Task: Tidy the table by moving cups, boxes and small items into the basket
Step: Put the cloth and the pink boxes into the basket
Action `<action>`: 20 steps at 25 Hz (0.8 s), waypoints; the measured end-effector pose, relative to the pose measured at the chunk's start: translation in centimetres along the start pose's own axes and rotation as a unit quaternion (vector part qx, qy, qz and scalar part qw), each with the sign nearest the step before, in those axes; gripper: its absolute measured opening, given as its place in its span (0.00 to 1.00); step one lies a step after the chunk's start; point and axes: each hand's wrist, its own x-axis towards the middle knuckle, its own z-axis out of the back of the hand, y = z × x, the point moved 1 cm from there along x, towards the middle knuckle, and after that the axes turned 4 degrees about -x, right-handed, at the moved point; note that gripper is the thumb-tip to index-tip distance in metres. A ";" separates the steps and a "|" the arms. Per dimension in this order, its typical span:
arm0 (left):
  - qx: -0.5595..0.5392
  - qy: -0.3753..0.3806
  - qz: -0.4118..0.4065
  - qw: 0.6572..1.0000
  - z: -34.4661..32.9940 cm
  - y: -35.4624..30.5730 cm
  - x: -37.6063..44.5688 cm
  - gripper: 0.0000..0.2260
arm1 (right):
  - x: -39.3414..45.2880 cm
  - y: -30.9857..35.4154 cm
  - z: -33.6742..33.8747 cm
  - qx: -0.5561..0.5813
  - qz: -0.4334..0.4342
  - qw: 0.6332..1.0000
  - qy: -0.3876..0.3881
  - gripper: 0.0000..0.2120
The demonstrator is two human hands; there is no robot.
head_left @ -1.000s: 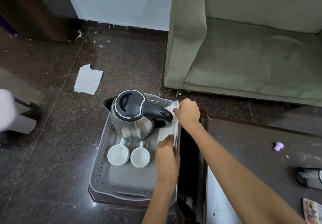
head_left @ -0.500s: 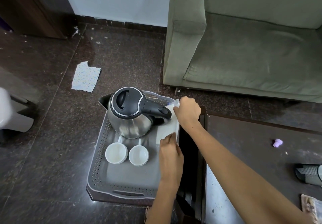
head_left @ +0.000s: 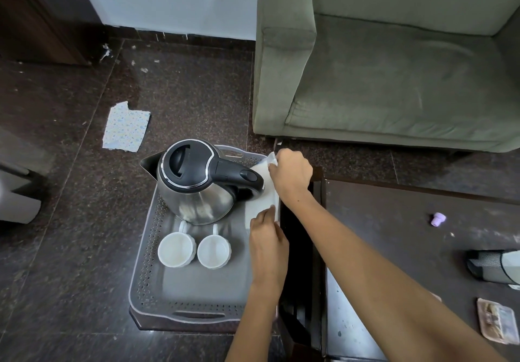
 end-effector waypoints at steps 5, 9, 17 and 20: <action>-0.006 -0.030 -0.004 1.000 0.3 0.2 -0.3 0.18 | -0.4 -0.1 0.0 0.018 0.005 1.000 0.000 0.11; -0.025 -0.049 -0.013 0.998 0.5 -0.3 -0.1 0.17 | -1.1 -1.1 -0.1 0.059 -0.012 0.998 -0.016 0.11; -0.022 -0.064 -0.088 0.994 -1.7 -3.7 -2.5 0.15 | -4.6 -8.1 1.2 0.183 -0.037 0.979 -0.083 0.09; -0.022 -0.035 -0.116 0.992 -4.6 -5.2 -4.9 0.14 | -7.1 -14.3 1.7 0.205 -0.070 0.972 -0.097 0.08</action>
